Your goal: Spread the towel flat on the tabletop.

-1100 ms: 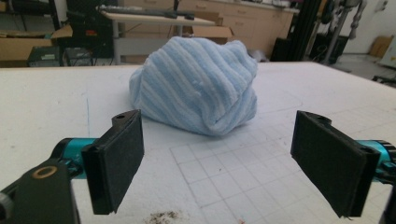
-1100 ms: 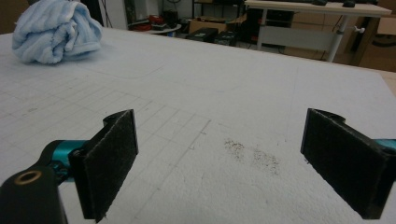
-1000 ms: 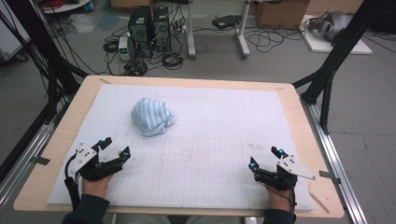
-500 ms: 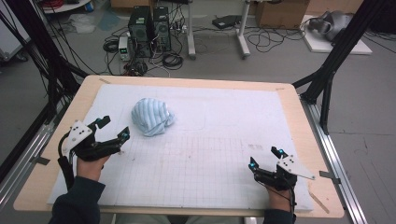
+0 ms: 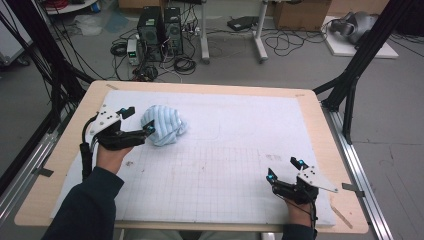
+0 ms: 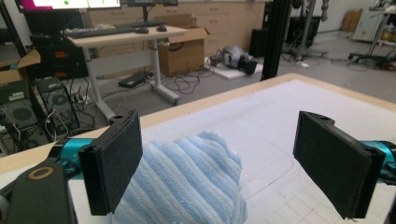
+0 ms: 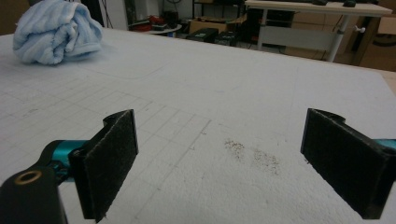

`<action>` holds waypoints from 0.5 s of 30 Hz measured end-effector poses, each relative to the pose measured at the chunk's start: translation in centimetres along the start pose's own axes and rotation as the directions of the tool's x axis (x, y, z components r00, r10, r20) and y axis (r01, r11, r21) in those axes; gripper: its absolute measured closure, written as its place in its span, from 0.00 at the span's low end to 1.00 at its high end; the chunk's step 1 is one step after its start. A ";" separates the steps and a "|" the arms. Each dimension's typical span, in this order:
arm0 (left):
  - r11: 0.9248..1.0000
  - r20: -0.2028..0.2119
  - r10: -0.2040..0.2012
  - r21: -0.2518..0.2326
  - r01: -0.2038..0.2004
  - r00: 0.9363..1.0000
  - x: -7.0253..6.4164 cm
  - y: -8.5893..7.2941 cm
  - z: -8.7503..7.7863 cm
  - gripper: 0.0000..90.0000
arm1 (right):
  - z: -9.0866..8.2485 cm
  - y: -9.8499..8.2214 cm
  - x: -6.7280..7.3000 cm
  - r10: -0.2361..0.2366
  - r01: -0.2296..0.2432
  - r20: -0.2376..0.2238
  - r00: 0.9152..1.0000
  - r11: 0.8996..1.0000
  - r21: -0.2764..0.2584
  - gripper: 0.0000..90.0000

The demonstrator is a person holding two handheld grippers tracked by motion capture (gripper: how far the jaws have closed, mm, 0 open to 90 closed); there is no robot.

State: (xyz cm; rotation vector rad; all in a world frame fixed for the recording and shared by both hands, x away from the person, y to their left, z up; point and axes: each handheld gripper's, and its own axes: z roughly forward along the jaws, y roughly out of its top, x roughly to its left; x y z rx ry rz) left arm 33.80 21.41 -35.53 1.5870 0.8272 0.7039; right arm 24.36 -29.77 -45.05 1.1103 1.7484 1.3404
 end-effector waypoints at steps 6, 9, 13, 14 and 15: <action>0.997 -0.003 -0.007 0.080 0.007 1.000 0.3 -1.1 2.4 0.19 | 0.0 0.0 0.0 -0.002 0.002 0.000 1.000 1.000 -0.002 0.11; 0.992 -0.006 -0.013 0.129 0.013 1.000 0.6 -2.0 3.7 0.20 | 0.0 0.0 0.0 -0.002 0.002 0.000 1.000 1.000 -0.001 0.11; 0.986 -0.033 -0.022 0.163 0.027 0.999 0.9 -2.6 4.4 0.22 | 0.0 0.0 0.0 -0.002 0.002 0.002 1.000 1.000 -0.001 0.11; 0.982 -0.043 -0.019 0.185 0.026 0.999 0.9 -3.0 4.9 0.22 | 0.0 0.0 0.0 -0.002 0.002 0.002 1.000 1.000 -0.001 0.11; 0.980 -0.044 -0.011 0.197 0.020 0.999 0.9 -3.2 5.2 0.22 | 0.0 0.0 0.0 -0.003 0.003 0.001 1.000 1.000 -0.001 0.11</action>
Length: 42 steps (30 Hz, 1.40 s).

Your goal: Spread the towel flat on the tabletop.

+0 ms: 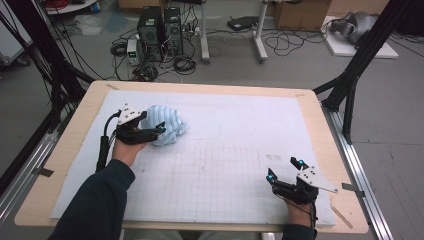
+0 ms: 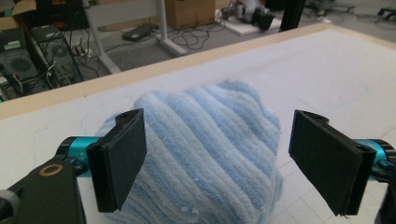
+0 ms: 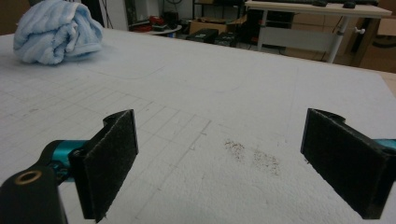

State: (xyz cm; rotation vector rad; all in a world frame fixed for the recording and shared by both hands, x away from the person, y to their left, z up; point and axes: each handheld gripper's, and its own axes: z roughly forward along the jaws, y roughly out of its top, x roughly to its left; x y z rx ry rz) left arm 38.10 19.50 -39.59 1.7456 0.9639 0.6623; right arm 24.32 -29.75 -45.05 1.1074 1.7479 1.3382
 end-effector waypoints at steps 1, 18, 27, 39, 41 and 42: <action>1.000 -0.008 0.002 0.011 -0.002 1.000 -0.1 -0.1 0.2 0.21 | 0.0 0.0 0.0 0.001 -0.001 -0.001 1.000 1.000 0.000 0.11; 0.986 -0.051 0.070 0.152 -0.062 0.996 -0.5 -2.3 2.6 0.86 | -0.2 0.0 -0.1 0.015 -0.015 -0.006 1.000 1.000 -0.014 0.11; 0.995 0.065 0.078 0.051 -0.082 0.995 -2.0 -0.7 -0.4 0.89 | -0.2 -0.1 -0.2 0.008 -0.008 -0.004 1.000 1.000 -0.020 0.11; 0.994 0.274 0.100 0.008 -0.107 0.957 -4.6 0.9 -4.8 0.90 | -0.1 0.0 -0.1 0.009 -0.009 0.001 1.000 1.000 -0.012 0.11; 0.994 0.299 0.103 0.005 -0.109 0.949 -5.1 1.0 -5.0 0.90 | -0.1 0.0 -0.1 0.005 -0.004 0.002 1.000 1.000 -0.016 0.11; 0.993 0.307 0.108 0.004 -0.115 0.946 -5.4 1.0 -5.1 0.90 | -0.1 0.0 -0.1 0.007 -0.007 0.001 1.000 1.000 -0.015 0.11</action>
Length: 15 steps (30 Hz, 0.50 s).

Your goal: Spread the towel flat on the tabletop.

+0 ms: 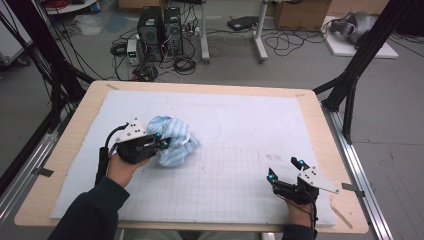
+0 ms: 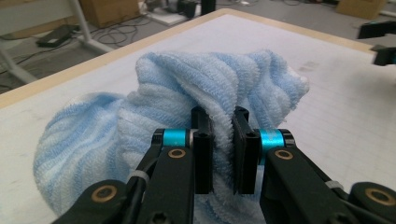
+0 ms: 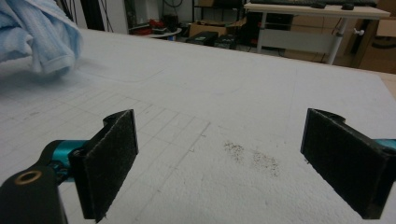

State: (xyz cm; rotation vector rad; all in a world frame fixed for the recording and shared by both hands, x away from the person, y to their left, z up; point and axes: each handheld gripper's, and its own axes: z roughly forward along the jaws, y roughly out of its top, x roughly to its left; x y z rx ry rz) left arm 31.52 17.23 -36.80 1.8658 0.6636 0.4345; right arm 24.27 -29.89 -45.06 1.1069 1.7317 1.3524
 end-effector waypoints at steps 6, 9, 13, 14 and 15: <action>1.000 0.065 0.009 -0.021 -0.007 0.998 -1.8 0.5 0.6 0.90 | 0.0 0.0 0.0 0.003 -0.003 -0.001 1.000 1.000 0.002 0.11; 1.000 0.086 0.019 -0.025 -0.017 0.996 -2.4 0.6 0.7 0.90 | 0.0 0.0 0.0 0.004 -0.004 -0.002 1.000 1.000 0.001 0.11; 0.999 0.124 0.040 -0.015 -0.038 0.991 -3.6 0.7 1.2 0.89 | 0.0 0.0 0.0 -0.001 0.001 -0.001 1.000 1.000 0.002 0.11; 0.999 0.136 0.035 -0.002 -0.035 0.990 -3.9 0.6 1.6 0.89 | 0.0 0.0 0.0 0.002 -0.002 -0.004 1.000 1.000 0.006 0.11; 0.999 0.145 0.032 0.002 -0.033 0.989 -4.0 0.6 1.8 0.89 | 0.0 0.0 0.0 0.006 -0.006 -0.003 1.000 1.000 0.009 0.11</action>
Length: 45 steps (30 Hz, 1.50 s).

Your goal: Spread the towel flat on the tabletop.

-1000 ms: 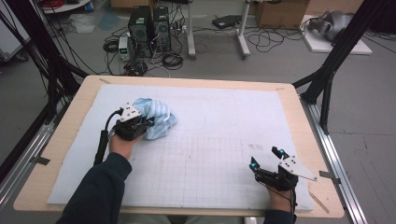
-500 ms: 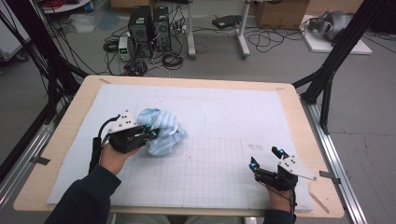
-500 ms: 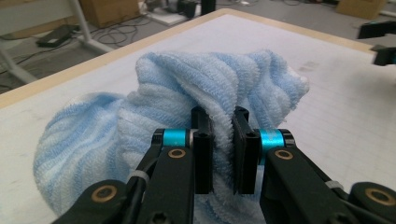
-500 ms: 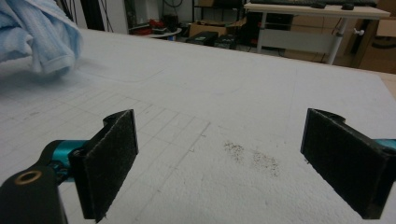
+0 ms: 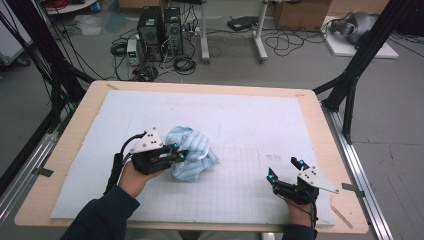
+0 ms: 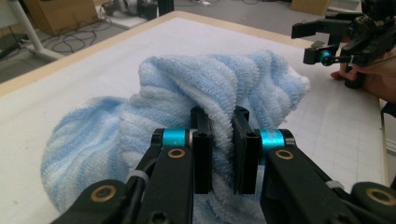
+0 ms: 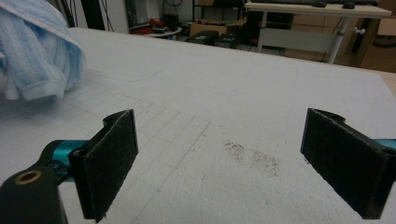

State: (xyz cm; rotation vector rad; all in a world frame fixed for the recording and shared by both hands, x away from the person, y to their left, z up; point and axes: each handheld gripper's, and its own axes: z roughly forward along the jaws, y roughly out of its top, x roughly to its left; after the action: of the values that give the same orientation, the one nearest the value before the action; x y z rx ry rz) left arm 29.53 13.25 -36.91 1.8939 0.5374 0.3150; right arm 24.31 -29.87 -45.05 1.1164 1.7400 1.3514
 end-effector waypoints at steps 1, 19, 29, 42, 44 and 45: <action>1.000 0.000 0.000 0.000 0.000 1.000 0.0 0.0 0.0 0.89 | 0.1 0.0 -0.1 0.001 -0.001 -0.002 1.000 1.000 0.003 0.11; 0.999 0.074 0.020 0.041 -0.023 0.997 -2.0 -0.8 2.9 0.89 | 0.5 0.4 -0.1 0.056 -0.054 -0.023 0.998 0.996 0.072 0.12; 0.998 0.051 0.035 0.053 -0.038 0.998 -1.7 -0.9 2.6 0.88 | 2.8 2.1 2.9 0.012 0.008 -0.176 0.984 0.994 0.111 0.26; 0.999 0.045 0.020 0.049 -0.022 0.999 -1.2 -1.5 1.9 0.89 | 9.1 3.6 8.2 -0.068 0.202 -0.451 0.890 0.946 0.255 0.51; 0.998 0.043 0.019 0.051 -0.021 0.999 -1.3 -1.6 1.9 0.89 | 9.8 3.5 9.4 -0.106 0.261 -0.484 0.869 0.928 0.265 0.72; 0.998 0.044 0.024 0.053 -0.026 0.999 -1.3 -1.7 1.8 0.89 | 10.0 3.5 9.6 -0.134 0.288 -0.490 0.861 0.923 0.255 0.81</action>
State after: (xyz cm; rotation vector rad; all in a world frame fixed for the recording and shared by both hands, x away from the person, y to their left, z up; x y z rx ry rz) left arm 28.86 11.63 -39.07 1.9564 0.4976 0.2771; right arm 29.87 -16.77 -44.11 0.7560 2.4288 1.2954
